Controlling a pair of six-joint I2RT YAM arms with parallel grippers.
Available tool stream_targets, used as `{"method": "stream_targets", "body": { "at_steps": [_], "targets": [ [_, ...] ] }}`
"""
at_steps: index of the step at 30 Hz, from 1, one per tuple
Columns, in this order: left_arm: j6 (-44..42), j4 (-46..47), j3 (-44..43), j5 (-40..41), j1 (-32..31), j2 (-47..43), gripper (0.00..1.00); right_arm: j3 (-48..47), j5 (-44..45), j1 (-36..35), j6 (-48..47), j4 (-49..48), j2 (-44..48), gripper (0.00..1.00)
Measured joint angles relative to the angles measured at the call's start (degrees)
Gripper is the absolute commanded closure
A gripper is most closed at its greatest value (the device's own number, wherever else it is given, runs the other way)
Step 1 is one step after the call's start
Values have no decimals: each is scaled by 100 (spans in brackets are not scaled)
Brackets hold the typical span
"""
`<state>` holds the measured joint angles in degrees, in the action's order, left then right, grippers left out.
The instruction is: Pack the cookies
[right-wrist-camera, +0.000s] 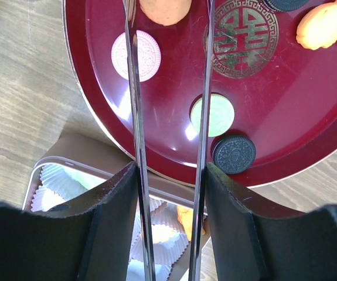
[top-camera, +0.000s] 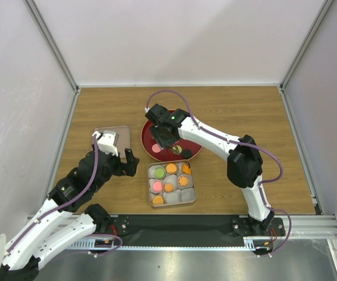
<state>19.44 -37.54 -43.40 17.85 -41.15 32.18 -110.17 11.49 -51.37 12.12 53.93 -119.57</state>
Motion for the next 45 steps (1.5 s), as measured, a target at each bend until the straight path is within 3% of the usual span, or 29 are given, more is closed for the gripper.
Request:
{"method": "stream_targets", "body": {
  "at_steps": [18,34,45],
  "targets": [
    [0,2,2,0,0,0,0,0,-42,2,7,-2,0,50],
    [0,0,0,0,0,0,0,234,-190,35,33,-7,42,62],
    [-2,0,0,0,0,0,0,638,-120,216,186,-179,828,64]
  ]
}}
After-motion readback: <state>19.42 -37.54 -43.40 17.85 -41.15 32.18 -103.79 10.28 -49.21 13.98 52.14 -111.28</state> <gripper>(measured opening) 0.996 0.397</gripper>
